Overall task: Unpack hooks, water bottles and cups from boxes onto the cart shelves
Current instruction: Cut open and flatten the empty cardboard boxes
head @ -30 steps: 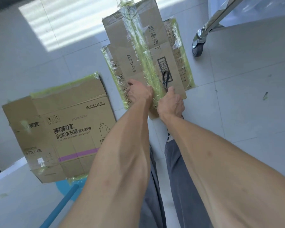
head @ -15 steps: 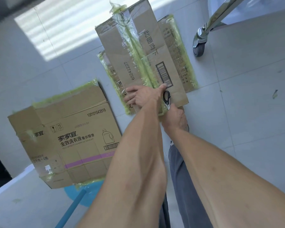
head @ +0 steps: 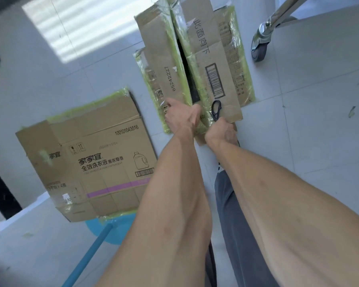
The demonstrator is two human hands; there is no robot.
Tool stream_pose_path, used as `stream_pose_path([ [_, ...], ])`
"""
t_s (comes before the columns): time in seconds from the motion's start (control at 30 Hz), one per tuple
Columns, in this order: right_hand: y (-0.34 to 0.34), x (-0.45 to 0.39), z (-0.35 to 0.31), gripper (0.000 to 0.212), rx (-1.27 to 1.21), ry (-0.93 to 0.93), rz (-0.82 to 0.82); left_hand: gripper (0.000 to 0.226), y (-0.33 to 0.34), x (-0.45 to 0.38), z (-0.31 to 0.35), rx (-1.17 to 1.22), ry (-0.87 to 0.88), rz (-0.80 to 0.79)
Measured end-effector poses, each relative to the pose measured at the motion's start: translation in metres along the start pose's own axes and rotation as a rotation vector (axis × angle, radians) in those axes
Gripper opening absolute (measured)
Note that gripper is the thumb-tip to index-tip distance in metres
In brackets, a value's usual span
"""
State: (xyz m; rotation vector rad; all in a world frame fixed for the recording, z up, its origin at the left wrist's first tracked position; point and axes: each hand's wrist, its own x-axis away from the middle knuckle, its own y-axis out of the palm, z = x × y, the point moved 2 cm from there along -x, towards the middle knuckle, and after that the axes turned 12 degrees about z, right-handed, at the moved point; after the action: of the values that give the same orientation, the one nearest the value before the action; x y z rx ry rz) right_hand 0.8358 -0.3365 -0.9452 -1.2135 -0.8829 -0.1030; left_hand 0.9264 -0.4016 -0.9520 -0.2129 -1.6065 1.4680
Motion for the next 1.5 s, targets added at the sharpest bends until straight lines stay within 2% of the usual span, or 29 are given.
stream_pose_path([
  [0.1, -0.002, 0.01, -0.007, 0.035, -0.015, 0.019, -0.047, 0.053, -0.013, -0.004, -0.026, 0.102, -0.03, -0.094],
  [0.17, 0.001, 0.018, -0.01, 0.034, -0.023, 0.014, -0.059, 0.038, -0.017, -0.004, -0.039, 0.171, -0.074, -0.102],
  [0.23, 0.004, 0.017, -0.01, 0.034, -0.03, 0.009, -0.071, 0.034, -0.021, -0.001, -0.046, 0.228, -0.106, -0.089],
  [0.3, 0.004, 0.004, -0.004, 0.036, -0.024, 0.0, -0.068, 0.036, -0.024, -0.001, -0.051, 0.307, -0.093, -0.055],
  [0.37, -0.002, -0.012, 0.006, 0.035, 0.009, -0.008, -0.059, 0.029, -0.025, 0.001, -0.051, 0.336, -0.026, -0.074],
  [0.43, -0.005, -0.019, 0.013, 0.033, 0.041, -0.032, -0.057, 0.044, -0.026, 0.005, -0.05, 0.323, -0.022, -0.101],
  [0.53, -0.007, -0.006, 0.011, 0.032, 0.038, -0.066, -0.056, 0.067, -0.026, 0.015, -0.054, 0.357, -0.161, -0.089],
  [0.67, -0.009, 0.016, 0.005, 0.024, 0.049, -0.166, 0.025, 0.055, -0.034, 0.013, -0.061, 0.225, -0.136, -0.159],
  [0.8, -0.016, 0.033, -0.006, 0.025, 0.023, -0.323, 0.101, 0.047, -0.051, 0.002, -0.047, 0.059, -0.077, -0.133],
  [0.87, -0.023, 0.035, -0.015, 0.03, 0.007, -0.302, 0.141, 0.044, -0.057, 0.003, -0.037, 0.009, -0.037, -0.13],
  [1.0, -0.04, 0.024, -0.046, 0.035, -0.025, -0.239, 0.266, 0.073, -0.052, -0.006, -0.011, 0.07, -0.057, -0.111],
  [1.07, -0.047, 0.015, -0.061, 0.036, -0.053, -0.236, 0.249, 0.081, -0.05, -0.016, 0.002, 0.134, -0.1, -0.098],
  [1.23, -0.052, -0.003, -0.093, 0.023, -0.142, -0.222, 0.237, 0.077, -0.061, -0.062, 0.033, 0.147, -0.125, -0.008],
  [1.33, -0.05, -0.007, -0.114, 0.027, -0.163, -0.233, 0.227, 0.076, -0.071, -0.094, 0.053, 0.093, -0.089, 0.022],
  [1.5, -0.036, -0.015, -0.148, 0.02, -0.2, -0.205, 0.193, 0.105, -0.076, -0.144, 0.079, -0.021, -0.136, -0.015],
])
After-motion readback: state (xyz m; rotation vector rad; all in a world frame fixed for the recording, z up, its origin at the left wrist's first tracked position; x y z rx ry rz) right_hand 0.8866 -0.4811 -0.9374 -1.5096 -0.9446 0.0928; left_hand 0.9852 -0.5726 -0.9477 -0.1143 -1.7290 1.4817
